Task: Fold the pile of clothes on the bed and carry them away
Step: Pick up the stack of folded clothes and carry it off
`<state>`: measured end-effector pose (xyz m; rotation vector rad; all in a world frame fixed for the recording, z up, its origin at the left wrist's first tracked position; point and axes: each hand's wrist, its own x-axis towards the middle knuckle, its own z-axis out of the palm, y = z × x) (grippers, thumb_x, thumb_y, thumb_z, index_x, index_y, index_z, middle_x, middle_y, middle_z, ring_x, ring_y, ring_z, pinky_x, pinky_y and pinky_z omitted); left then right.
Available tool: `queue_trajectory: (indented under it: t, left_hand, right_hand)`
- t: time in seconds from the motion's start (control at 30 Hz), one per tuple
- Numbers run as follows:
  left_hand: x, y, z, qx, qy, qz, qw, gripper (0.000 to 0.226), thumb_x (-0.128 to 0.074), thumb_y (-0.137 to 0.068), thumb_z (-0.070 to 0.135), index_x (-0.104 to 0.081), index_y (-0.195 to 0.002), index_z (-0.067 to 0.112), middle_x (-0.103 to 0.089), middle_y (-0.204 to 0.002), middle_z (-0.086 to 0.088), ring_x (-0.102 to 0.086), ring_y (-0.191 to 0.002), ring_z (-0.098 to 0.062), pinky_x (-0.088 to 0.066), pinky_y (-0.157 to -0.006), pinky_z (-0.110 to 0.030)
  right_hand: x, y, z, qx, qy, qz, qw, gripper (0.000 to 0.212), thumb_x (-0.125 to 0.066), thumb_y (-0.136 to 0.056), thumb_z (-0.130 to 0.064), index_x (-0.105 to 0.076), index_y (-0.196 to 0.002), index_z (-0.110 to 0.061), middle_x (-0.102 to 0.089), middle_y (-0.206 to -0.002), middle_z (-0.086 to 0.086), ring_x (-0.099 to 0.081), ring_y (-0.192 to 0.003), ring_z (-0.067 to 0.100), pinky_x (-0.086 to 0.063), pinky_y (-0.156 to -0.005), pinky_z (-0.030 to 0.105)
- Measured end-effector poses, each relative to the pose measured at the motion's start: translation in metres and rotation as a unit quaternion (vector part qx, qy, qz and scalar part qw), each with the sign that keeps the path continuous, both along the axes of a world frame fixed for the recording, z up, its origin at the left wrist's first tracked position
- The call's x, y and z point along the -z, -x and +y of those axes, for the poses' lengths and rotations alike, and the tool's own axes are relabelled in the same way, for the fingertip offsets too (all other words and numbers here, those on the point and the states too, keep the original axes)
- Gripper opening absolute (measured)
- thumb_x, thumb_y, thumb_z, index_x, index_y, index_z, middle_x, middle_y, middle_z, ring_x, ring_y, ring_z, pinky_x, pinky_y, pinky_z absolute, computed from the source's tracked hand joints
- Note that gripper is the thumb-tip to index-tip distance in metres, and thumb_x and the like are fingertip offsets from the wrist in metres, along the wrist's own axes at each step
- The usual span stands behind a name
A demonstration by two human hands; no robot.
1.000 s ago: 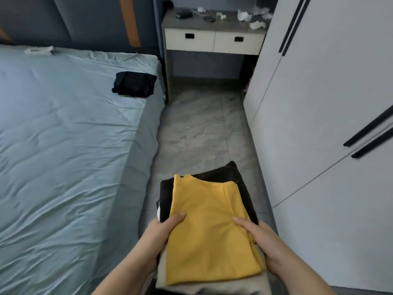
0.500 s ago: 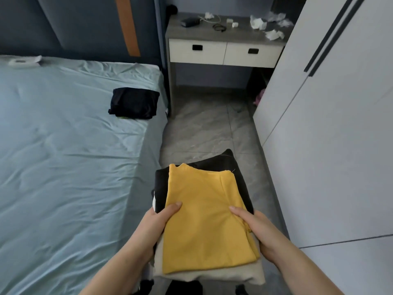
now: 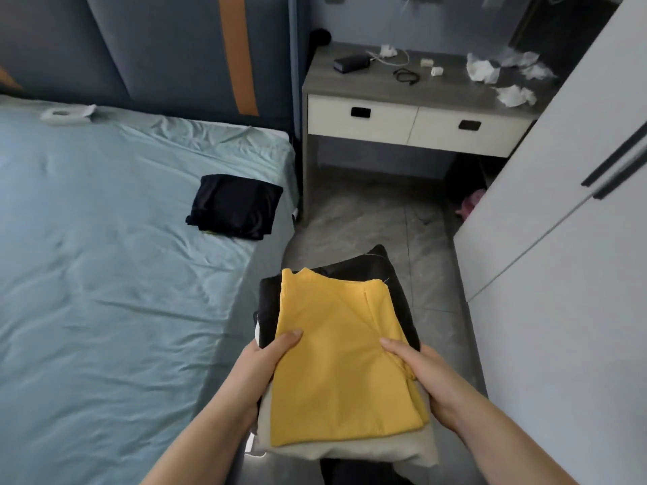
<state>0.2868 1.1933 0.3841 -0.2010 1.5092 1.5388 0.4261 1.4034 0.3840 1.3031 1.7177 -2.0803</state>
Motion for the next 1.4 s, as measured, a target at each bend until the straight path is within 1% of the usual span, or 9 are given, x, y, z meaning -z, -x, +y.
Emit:
queue_trajectory:
  t: [0.23,0.4,0.53,0.63,0.77,0.93,1.07,1.23,1.4]
  left_hand:
    - [0.01,0.076,0.063,-0.105,0.003,0.001,0.994,0.051,-0.079,-0.071,0.042,-0.064,-0.116,0.024,-0.075,-0.101,-0.004,-0.073,-0.09,-0.026,-0.058,-0.072,-0.036]
    - [0.02,0.125,0.085,-0.19,0.017,0.024,0.981,0.046,-0.078,-0.072,0.039,-0.065,-0.114,0.025,-0.076,-0.098,-0.003,-0.074,-0.086,-0.025,-0.057,-0.069,-0.035]
    - [0.031,0.181,0.095,-0.223,0.039,0.026,0.974,0.038,-0.076,-0.077,0.036,-0.067,-0.11,0.021,-0.076,-0.094,-0.004,-0.074,-0.083,-0.023,-0.056,-0.071,-0.036]
    - [0.037,0.23,0.099,-0.243,0.035,0.021,0.969,0.036,-0.075,-0.078,0.036,-0.067,-0.11,0.021,-0.076,-0.095,-0.003,-0.074,-0.084,-0.023,-0.056,-0.074,-0.037]
    - [0.038,0.291,0.098,-0.271,0.042,0.018,0.962,0.035,-0.073,-0.08,0.037,-0.067,-0.11,0.021,-0.076,-0.093,-0.001,-0.074,-0.083,-0.021,-0.056,-0.073,-0.035]
    - [0.038,0.356,0.092,-0.316,0.047,0.013,0.947,0.046,-0.078,-0.072,0.046,-0.066,-0.111,0.026,-0.076,-0.095,0.001,-0.073,-0.087,-0.023,-0.056,-0.083,-0.042]
    - [0.045,0.396,0.092,-0.368,0.051,0.014,0.928,0.053,-0.08,-0.069,0.048,-0.063,-0.115,0.029,-0.075,-0.1,0.001,-0.072,-0.093,-0.024,-0.055,-0.088,-0.045]
    - [0.063,0.436,0.107,-0.444,0.059,0.001,0.894,0.065,-0.08,-0.056,0.058,-0.065,-0.112,0.028,-0.075,-0.101,0.0,-0.071,-0.094,-0.026,-0.054,-0.089,-0.046]
    - [0.073,0.476,0.149,-0.535,0.06,-0.022,0.842,0.049,-0.078,-0.07,0.047,-0.066,-0.111,0.023,-0.076,-0.092,0.004,-0.074,-0.08,-0.016,-0.057,-0.06,-0.025]
  right_hand:
    - [0.009,0.117,0.087,-0.098,-0.005,-0.014,0.995,0.055,-0.075,-0.062,-0.061,-0.051,-0.101,-0.032,-0.066,-0.107,-0.004,-0.063,-0.101,0.017,-0.05,-0.093,0.038]
    - [0.023,0.195,0.11,-0.124,0.013,-0.012,0.992,0.031,-0.073,-0.078,-0.044,-0.055,-0.096,-0.025,-0.074,-0.076,-0.013,-0.07,-0.07,0.003,-0.05,-0.05,0.014]
    - [0.028,0.269,0.122,-0.139,0.013,-0.029,0.99,0.044,-0.073,-0.076,-0.048,-0.05,-0.104,-0.022,-0.067,-0.103,0.001,-0.065,-0.092,0.015,-0.05,-0.065,0.025]
    - [0.032,0.326,0.126,-0.157,0.006,-0.029,0.987,0.046,-0.074,-0.077,-0.044,-0.052,-0.109,-0.019,-0.067,-0.106,0.003,-0.065,-0.096,0.018,-0.052,-0.072,0.029]
    - [0.026,0.403,0.128,-0.185,0.009,-0.037,0.982,0.044,-0.075,-0.077,-0.041,-0.053,-0.107,-0.017,-0.069,-0.104,0.005,-0.067,-0.093,0.019,-0.052,-0.067,0.028]
    - [0.018,0.499,0.127,-0.249,0.005,-0.048,0.967,0.054,-0.076,-0.077,-0.039,-0.053,-0.117,-0.012,-0.068,-0.11,0.008,-0.066,-0.1,0.024,-0.052,-0.092,0.041]
    - [0.024,0.566,0.126,-0.308,0.017,-0.054,0.95,0.045,-0.077,-0.075,-0.04,-0.053,-0.105,-0.016,-0.068,-0.106,0.007,-0.067,-0.096,0.022,-0.056,-0.077,0.034]
    - [0.039,0.655,0.137,-0.412,0.027,-0.053,0.909,0.053,-0.079,-0.072,-0.039,-0.061,-0.115,-0.013,-0.074,-0.103,0.003,-0.07,-0.098,0.021,-0.052,-0.095,0.043]
    - [0.057,0.748,0.155,-0.549,0.041,-0.056,0.833,0.057,-0.079,-0.07,-0.046,-0.06,-0.115,-0.017,-0.075,-0.102,-0.001,-0.071,-0.094,0.017,-0.055,-0.087,0.037]
